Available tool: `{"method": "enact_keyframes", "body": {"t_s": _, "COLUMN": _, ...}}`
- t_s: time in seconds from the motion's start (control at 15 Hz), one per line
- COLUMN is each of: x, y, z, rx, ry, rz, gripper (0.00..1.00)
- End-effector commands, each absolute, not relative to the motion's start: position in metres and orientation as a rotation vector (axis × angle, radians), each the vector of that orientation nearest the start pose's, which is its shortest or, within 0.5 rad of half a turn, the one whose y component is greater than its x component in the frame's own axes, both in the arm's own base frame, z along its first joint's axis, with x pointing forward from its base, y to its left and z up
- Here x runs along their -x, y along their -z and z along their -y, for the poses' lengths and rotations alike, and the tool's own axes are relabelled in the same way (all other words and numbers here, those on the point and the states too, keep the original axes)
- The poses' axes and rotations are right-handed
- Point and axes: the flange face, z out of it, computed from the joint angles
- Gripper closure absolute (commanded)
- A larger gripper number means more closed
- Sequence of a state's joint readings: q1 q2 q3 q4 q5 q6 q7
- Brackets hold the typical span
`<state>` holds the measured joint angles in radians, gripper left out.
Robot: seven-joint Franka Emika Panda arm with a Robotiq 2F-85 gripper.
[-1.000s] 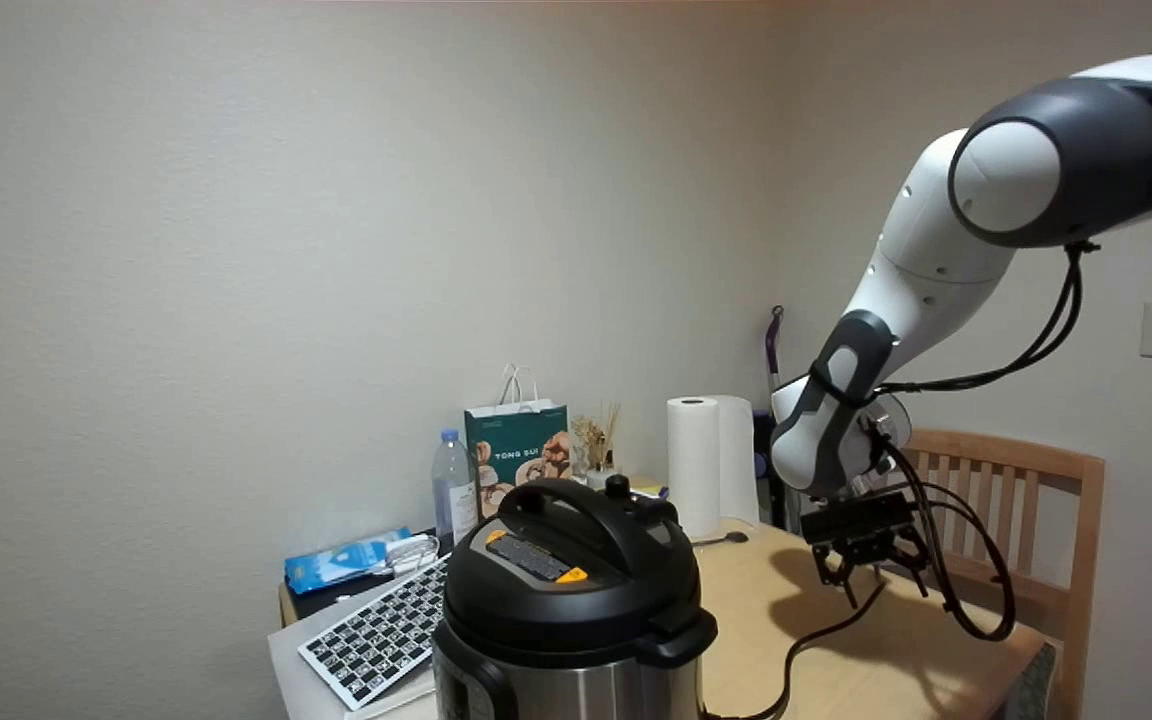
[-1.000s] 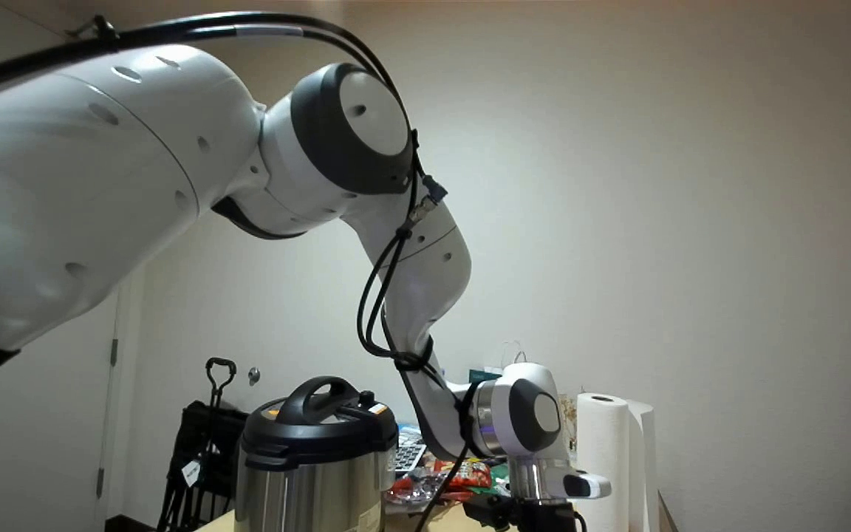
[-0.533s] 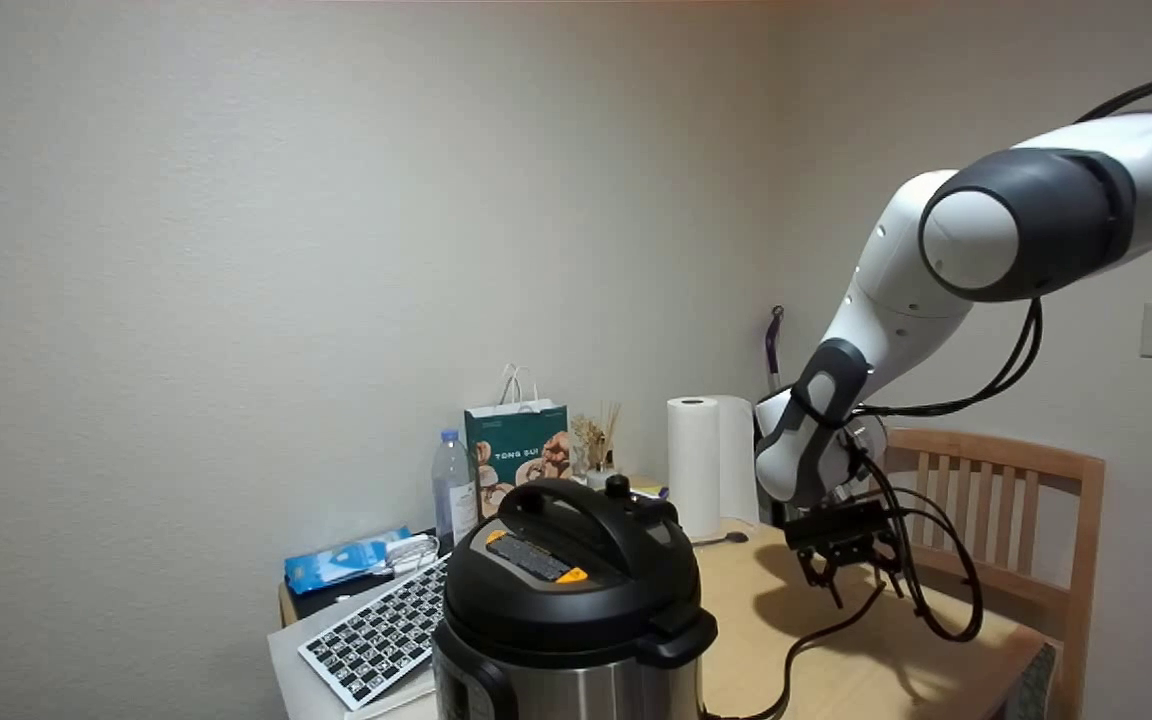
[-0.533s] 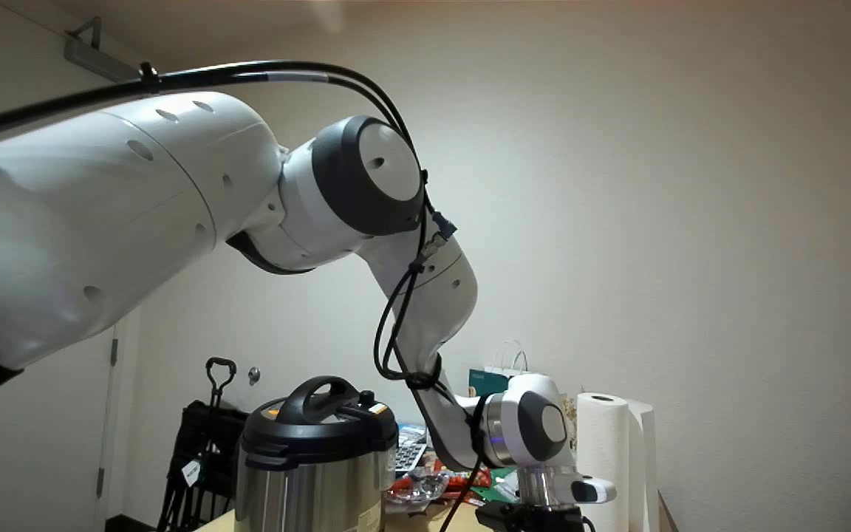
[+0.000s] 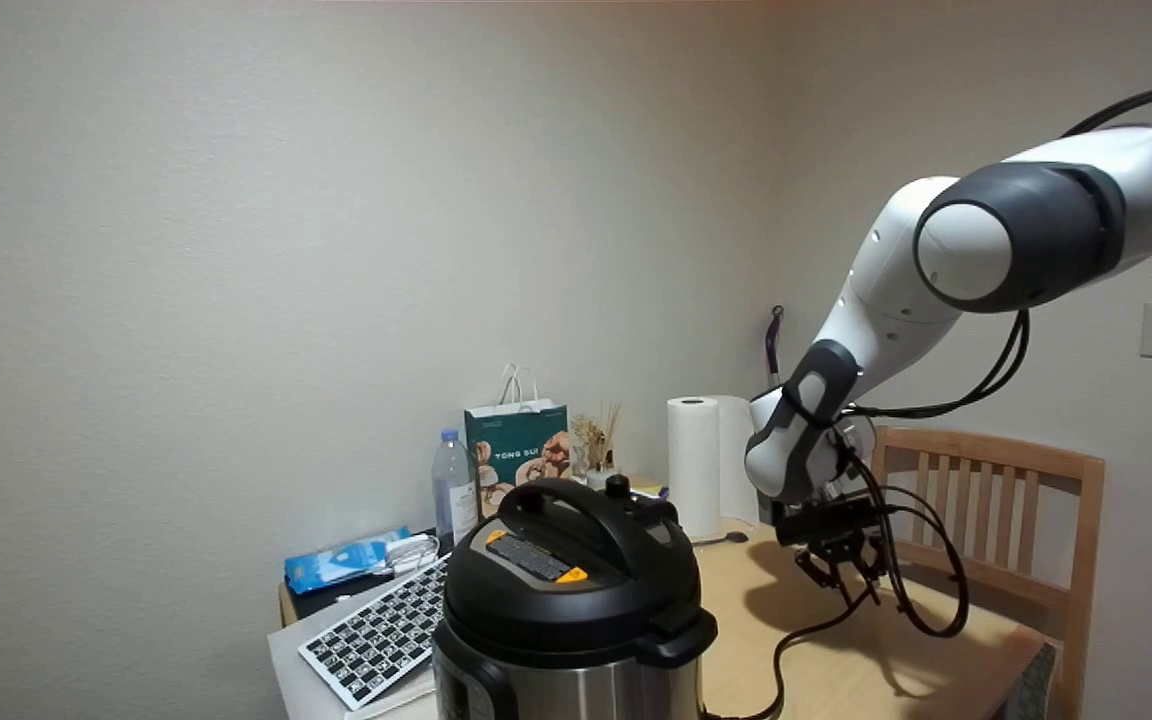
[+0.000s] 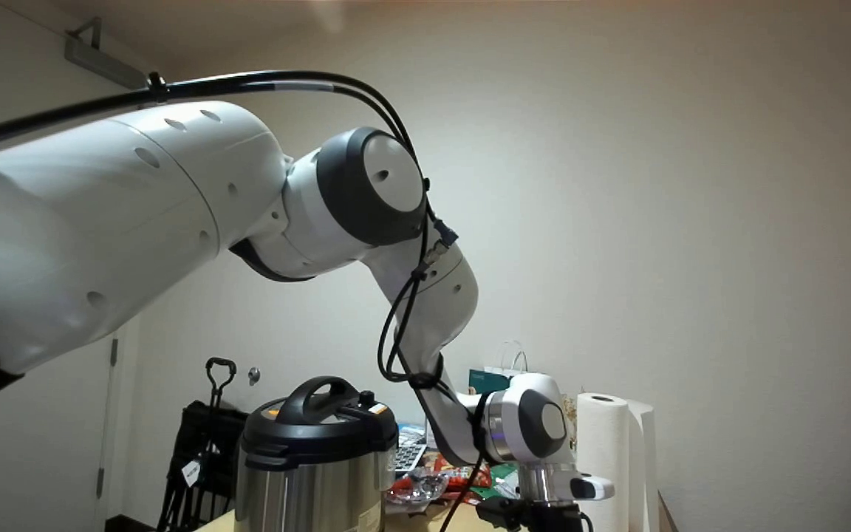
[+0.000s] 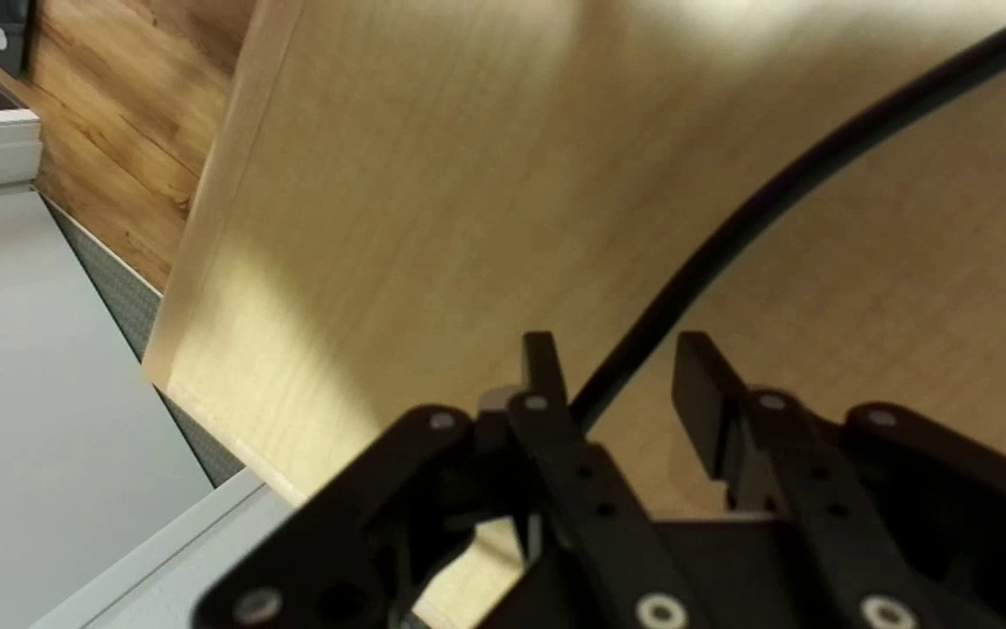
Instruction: Put the cable over the cooker.
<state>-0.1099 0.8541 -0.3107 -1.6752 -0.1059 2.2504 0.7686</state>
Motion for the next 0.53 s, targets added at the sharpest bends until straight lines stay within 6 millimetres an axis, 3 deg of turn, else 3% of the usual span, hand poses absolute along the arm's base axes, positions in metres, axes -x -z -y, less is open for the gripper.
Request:
{"method": "enact_keyframes", "body": {"t_s": 0.0, "x": -0.594, "y": -0.109, "z": 0.258, "rx": 2.975, "ry": -0.367, "rz": -1.695, "gripper": 0.91}}
{"method": "enact_keyframes", "body": {"t_s": 0.13, "x": -0.594, "y": -0.112, "z": 0.260, "rx": 2.952, "ry": -0.361, "rz": -1.709, "gripper": 0.99}}
{"method": "enact_keyframes", "body": {"t_s": 0.27, "x": -0.591, "y": -0.131, "z": 0.258, "rx": 2.968, "ry": -0.270, "rz": -1.737, "gripper": 1.00}}
{"method": "enact_keyframes", "body": {"t_s": 0.47, "x": -0.584, "y": -0.181, "z": 0.235, "rx": 3.042, "ry": 0.044, "rz": -1.699, "gripper": 0.98}}
